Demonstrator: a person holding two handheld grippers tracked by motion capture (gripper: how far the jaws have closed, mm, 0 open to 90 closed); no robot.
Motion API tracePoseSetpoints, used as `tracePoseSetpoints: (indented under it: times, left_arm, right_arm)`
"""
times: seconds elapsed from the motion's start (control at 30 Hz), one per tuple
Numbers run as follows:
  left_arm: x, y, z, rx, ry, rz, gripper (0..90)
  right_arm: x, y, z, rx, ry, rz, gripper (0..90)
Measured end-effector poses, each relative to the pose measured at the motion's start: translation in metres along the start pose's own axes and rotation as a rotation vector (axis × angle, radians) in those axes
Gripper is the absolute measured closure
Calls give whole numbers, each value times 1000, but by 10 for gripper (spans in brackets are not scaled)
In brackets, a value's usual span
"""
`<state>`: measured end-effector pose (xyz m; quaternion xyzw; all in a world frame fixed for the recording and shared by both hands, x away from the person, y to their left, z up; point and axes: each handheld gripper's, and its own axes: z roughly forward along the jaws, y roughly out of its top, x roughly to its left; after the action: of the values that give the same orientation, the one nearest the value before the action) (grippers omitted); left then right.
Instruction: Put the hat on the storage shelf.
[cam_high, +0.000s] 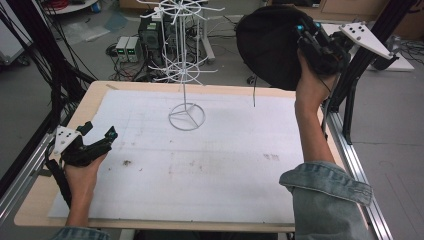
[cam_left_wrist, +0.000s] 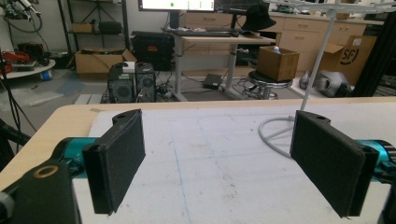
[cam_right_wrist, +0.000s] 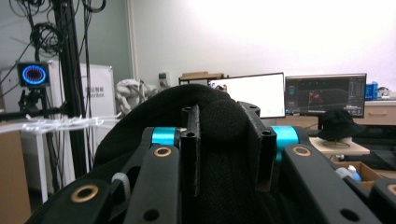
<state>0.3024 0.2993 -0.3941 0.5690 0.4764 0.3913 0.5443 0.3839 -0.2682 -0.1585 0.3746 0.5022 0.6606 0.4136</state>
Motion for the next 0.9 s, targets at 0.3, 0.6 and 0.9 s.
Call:
tracePoseSetpoints:
  times: [0.3,0.6,0.9]
  left_arm:
    - [0,0,0,2,-4,2,181]
    - [0,0,0,-3,-7,-9,181]
    - [1,1,-1,-11,-9,-18,181]
  right_arm:
    - [6,13,7,-39,-4,9,717]
    - [19,33,14,-78,11,0,717]
    - [38,45,25,-102,48,14,716]
